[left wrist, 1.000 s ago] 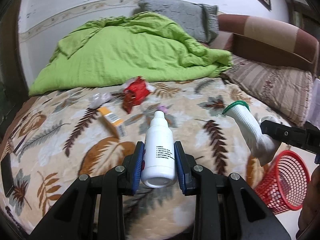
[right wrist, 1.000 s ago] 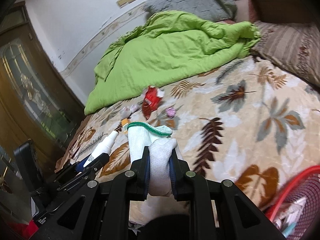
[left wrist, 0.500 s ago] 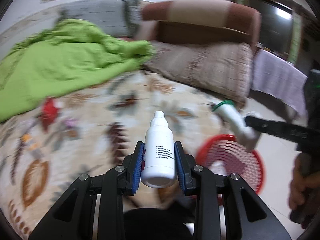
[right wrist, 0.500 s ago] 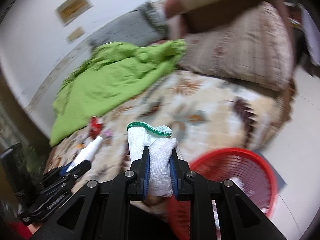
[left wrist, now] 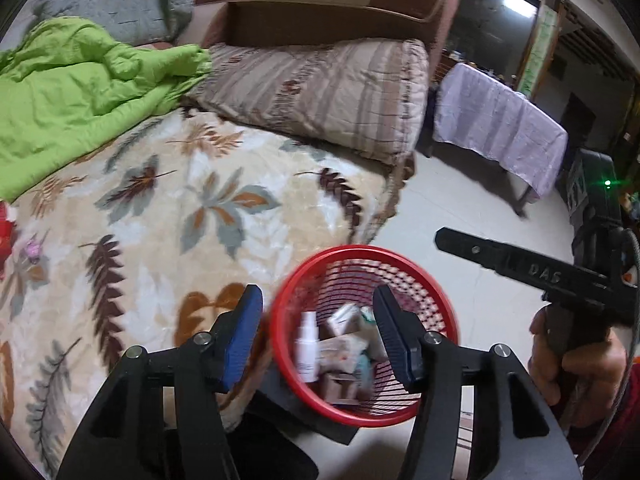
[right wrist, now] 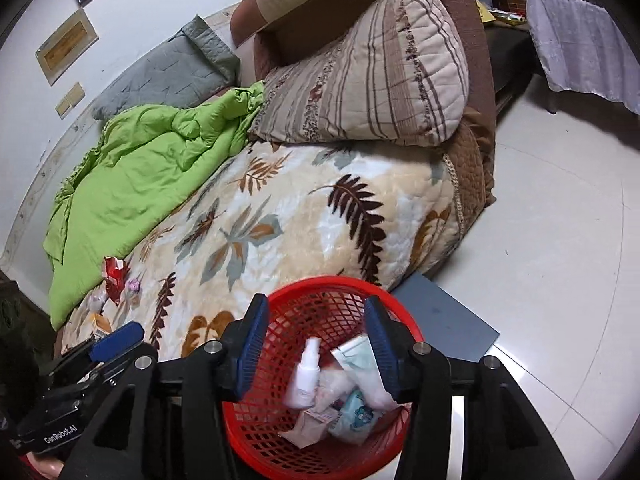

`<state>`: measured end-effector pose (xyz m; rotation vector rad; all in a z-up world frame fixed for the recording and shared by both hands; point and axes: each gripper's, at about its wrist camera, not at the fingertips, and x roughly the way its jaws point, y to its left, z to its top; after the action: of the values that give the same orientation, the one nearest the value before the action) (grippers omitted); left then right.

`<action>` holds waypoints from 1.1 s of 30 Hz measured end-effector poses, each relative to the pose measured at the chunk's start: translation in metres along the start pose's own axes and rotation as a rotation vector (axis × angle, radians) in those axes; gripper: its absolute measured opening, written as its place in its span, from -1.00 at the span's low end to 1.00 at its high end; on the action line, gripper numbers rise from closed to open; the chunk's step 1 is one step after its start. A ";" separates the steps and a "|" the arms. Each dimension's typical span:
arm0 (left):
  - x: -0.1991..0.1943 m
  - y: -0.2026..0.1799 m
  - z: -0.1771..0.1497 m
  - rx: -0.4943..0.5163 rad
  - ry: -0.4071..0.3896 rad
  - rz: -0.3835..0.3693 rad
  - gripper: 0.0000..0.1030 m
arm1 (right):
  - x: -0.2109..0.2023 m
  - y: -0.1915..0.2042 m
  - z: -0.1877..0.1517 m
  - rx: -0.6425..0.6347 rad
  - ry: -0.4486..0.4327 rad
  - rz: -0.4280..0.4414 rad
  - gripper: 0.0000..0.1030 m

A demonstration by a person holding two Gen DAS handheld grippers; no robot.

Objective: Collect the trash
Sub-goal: 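Carry bottle and sock to the red wastebasket and open both tools, then return to the bed and grasp the orange box with the left tool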

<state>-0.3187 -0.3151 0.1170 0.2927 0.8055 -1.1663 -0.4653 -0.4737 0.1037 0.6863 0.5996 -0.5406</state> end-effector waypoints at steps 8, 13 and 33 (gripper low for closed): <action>-0.035 0.077 -0.016 -0.165 -0.014 0.151 0.09 | 0.040 0.083 -0.011 -0.135 0.084 0.172 0.03; -0.068 0.134 -0.032 -0.309 -0.031 0.250 0.09 | 0.067 0.148 -0.026 -0.256 0.141 0.267 0.03; -0.120 0.384 -0.068 -0.942 -0.039 0.490 0.16 | 0.122 0.266 -0.045 -0.473 0.238 0.388 0.04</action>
<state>-0.0203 -0.0386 0.0795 -0.3068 1.0831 -0.2578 -0.2260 -0.2993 0.1055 0.4000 0.7618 0.0517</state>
